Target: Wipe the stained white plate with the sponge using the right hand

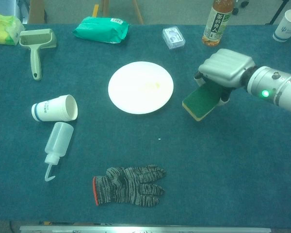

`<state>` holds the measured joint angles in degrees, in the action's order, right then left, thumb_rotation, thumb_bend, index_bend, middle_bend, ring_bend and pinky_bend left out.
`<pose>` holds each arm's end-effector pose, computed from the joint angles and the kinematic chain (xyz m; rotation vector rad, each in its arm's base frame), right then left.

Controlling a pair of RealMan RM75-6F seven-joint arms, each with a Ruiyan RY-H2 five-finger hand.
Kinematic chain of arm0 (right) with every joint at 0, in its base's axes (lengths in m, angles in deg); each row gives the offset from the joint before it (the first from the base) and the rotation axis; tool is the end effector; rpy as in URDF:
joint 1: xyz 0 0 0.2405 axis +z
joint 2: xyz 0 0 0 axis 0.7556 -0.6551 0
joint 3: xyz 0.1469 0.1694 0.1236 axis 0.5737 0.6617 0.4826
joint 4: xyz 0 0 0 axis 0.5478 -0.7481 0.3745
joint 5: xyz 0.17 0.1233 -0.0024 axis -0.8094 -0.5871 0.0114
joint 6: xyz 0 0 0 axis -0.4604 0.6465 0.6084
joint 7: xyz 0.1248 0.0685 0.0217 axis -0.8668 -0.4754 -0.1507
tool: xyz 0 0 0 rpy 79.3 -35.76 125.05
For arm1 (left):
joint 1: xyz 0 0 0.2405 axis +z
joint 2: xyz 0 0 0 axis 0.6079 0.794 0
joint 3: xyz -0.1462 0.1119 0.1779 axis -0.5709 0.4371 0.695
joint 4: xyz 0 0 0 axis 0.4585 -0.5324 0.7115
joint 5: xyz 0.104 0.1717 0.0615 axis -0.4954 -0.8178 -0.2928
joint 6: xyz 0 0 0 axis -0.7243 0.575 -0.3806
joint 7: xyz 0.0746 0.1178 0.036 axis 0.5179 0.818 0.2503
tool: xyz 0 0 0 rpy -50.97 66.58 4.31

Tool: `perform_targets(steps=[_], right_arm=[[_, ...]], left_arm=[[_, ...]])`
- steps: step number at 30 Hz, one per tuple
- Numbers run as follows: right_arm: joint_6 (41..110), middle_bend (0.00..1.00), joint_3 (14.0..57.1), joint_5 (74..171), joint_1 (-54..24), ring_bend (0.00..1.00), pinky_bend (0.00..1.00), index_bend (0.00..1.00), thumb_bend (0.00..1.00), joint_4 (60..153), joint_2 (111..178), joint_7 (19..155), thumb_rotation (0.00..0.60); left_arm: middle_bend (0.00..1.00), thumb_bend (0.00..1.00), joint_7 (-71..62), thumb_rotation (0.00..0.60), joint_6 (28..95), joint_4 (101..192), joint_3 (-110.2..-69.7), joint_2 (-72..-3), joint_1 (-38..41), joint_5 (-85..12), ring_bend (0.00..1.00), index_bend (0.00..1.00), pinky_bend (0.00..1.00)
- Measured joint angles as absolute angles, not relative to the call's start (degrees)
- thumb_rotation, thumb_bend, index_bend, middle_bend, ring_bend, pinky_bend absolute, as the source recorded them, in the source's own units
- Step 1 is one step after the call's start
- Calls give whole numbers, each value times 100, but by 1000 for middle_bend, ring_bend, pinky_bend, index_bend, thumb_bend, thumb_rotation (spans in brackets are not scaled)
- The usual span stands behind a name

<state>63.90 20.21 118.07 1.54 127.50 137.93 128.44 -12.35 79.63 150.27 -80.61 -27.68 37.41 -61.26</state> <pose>-0.1683 -0.3148 0.0041 2.2044 -0.5270 0.4667 -0.3695 0.1382 0.1165 -1.3697 -1.0580 -0.7852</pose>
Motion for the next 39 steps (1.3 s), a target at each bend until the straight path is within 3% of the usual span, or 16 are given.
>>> perform_targets(steps=[5, 8, 12, 14, 16, 18, 28, 34, 39], right_arm=[[6207, 594, 1928, 11691, 100, 452, 344, 516, 19, 12611, 13908, 12906, 600], [6175, 530, 1898, 11602, 82, 406, 344, 428, 14, 12432, 14016, 13021, 600], [6069, 336, 1854, 11325, 88, 294, 344, 136, 0, 12313, 14098, 13181, 600], [5958, 189, 1838, 11092, 121, 255, 344, 24, 0, 12323, 14100, 13251, 600], [5858, 65, 1831, 10861, 169, 219, 344, 0, 0, 12373, 14075, 13297, 600], [5765, 6, 1831, 10567, 242, 191, 345, 0, 0, 12497, 14009, 13341, 600], [5956, 3, 1950, 9945, 406, 139, 373, 0, 0, 13844, 13116, 13108, 600], [7055, 145, 1877, 10544, -40, 139, 390, 59, 0, 14372, 12613, 12927, 600], [7980, 192, 1674, 11371, -834, 139, 388, 89, 0, 14687, 12150, 12499, 600]], left_arm=[[40, 464, -1250, 600, 7966, 15021, -8057, -2758, 3748, -6105, 76, 229, 161], [40, 464, -1283, 600, 7973, 15003, -8057, -2757, 3756, -6091, 76, 229, 161], [40, 464, -1321, 600, 7970, 14967, -8053, -2763, 3761, -6080, 76, 229, 161], [40, 464, -1340, 600, 7974, 14956, -8051, -2763, 3765, -6077, 76, 229, 161], [40, 464, -1346, 600, 7967, 14950, -8058, -2762, 3758, -6069, 76, 229, 161], [40, 464, -1349, 600, 7966, 14950, -8061, -2760, 3755, -6065, 76, 230, 161], [40, 464, -1329, 600, 8018, 14989, -8077, -2736, 3730, -6111, 76, 230, 161], [51, 464, -1168, 600, 8095, 15153, -8135, -2669, 3680, -6154, 76, 229, 161], [55, 464, -979, 600, 8120, 15333, -8181, -2616, 3616, -6188, 76, 230, 161]])
